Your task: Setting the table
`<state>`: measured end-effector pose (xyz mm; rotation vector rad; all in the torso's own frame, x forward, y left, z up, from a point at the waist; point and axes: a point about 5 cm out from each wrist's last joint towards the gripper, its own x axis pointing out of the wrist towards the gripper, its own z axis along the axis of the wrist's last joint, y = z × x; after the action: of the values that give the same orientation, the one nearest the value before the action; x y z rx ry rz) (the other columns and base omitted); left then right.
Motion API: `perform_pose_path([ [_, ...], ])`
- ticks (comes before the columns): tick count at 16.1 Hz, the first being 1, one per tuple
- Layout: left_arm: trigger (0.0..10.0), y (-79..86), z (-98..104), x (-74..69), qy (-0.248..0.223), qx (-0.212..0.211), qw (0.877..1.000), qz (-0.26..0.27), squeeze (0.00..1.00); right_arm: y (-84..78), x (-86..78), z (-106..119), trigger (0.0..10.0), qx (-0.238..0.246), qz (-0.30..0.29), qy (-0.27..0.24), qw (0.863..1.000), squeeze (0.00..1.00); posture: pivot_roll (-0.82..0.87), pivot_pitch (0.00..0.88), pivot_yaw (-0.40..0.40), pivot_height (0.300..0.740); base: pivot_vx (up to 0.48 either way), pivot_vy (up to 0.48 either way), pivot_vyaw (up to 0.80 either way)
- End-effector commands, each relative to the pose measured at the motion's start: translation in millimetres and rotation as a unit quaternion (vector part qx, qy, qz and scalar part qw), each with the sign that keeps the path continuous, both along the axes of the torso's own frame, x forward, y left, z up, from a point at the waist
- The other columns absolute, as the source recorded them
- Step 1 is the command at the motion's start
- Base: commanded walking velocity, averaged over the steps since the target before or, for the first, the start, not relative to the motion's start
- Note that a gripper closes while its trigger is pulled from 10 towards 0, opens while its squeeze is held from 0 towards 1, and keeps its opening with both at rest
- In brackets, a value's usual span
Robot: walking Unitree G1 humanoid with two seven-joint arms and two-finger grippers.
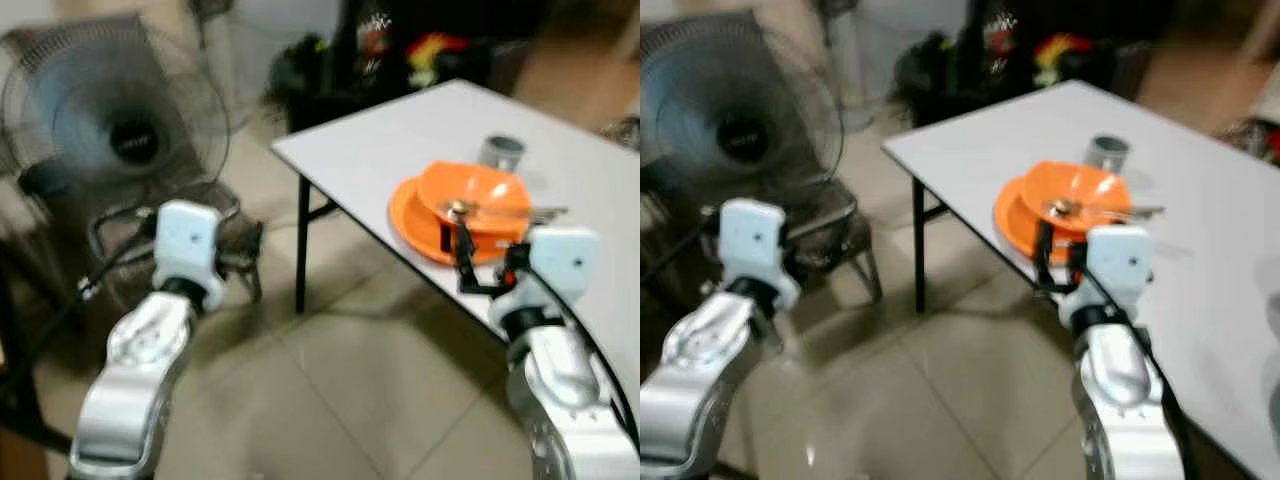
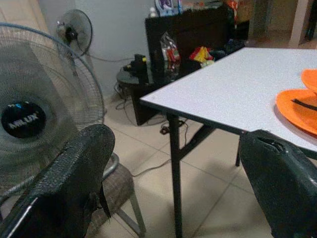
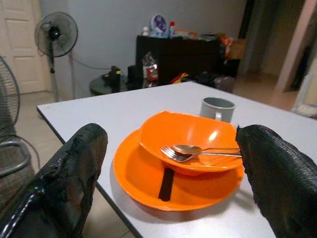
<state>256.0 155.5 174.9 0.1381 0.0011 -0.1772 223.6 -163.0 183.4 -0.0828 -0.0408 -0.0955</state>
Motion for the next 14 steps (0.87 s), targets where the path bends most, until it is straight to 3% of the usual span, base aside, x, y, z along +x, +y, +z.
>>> perform_pose_path([
  [1, 10.0, -7.0, 2.2, -1.9, -0.004, -0.002, 1.000, -0.010, 0.04, -4.1, -1.5, -2.7, 10.0, 0.006, -0.005, 0.017, 1.000, 1.00, 0.00, 0.000, -0.008, 0.740, 0.000, 0.480, 0.00],
  [6, 10.0, -3.7, -1.0, -4.1, 0.005, 0.006, 1.000, -0.010, 0.04, 5.3, -1.1, -5.0, 10.0, 0.051, 0.036, 0.018, 0.998, 1.00, 0.02, 0.000, -0.006, 0.740, 0.000, 0.459, 0.00],
  [7, 10.0, -2.9, -0.5, -4.0, 0.005, 0.007, 1.000, -0.011, 0.04, 7.5, -0.8, -5.9, 10.0, 0.059, 0.042, 0.020, 0.997, 0.00, 0.02, 0.000, -0.003, 0.740, 0.000, 0.428, 0.00],
  [14, 10.0, -0.2, 2.0, -2.3, 0.001, 0.019, 1.000, -0.011, 0.04, 15.7, 7.6, -7.8, 10.0, 0.083, 0.081, 0.023, 0.993, 0.00, 0.05, 0.000, -0.004, 0.740, 0.000, 0.425, 0.00],
])
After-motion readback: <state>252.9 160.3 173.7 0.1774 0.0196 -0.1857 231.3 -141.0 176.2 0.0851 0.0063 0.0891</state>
